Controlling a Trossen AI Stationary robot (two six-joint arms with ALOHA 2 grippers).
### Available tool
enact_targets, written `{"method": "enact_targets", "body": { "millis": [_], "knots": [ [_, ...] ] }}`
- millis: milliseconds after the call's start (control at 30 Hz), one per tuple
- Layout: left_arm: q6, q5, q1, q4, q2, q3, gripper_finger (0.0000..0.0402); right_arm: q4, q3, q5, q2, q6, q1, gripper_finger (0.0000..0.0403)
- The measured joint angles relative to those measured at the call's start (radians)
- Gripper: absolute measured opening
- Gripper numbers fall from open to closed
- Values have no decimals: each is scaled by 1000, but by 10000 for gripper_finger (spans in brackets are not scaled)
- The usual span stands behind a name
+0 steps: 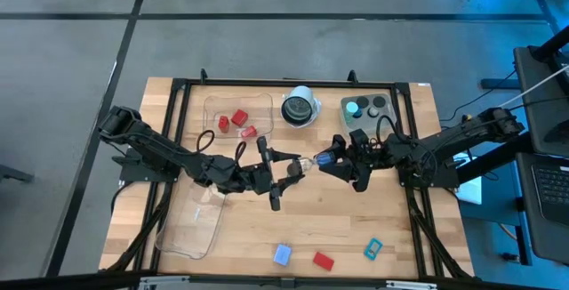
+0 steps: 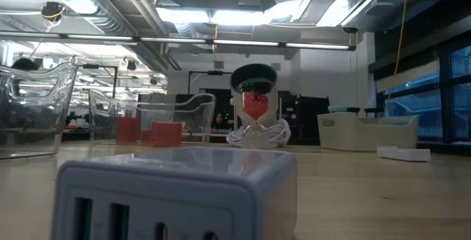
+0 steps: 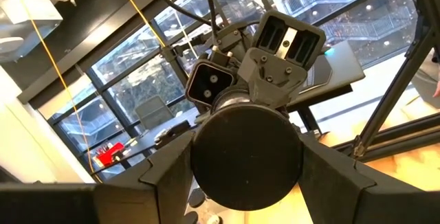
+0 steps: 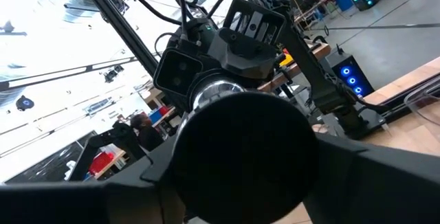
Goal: Pick & Place Office items
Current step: Put the dark blue hourglass into the gray bin
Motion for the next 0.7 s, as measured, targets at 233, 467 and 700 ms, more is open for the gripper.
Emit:
{"method": "enact_targets", "body": {
  "millis": [233, 467, 700],
  "knots": [
    [0, 2, 0, -1, 0, 0, 221, -4, 0, 2, 0, 0, 0, 220],
    [0, -3, 1, 2, 0, 0, 221, -7, 0, 3, 1, 0, 0, 283],
    [-15, -1, 1, 2, 0, 0, 221, -4, 0, 17, 1, -1, 0, 283]
  ]
}}
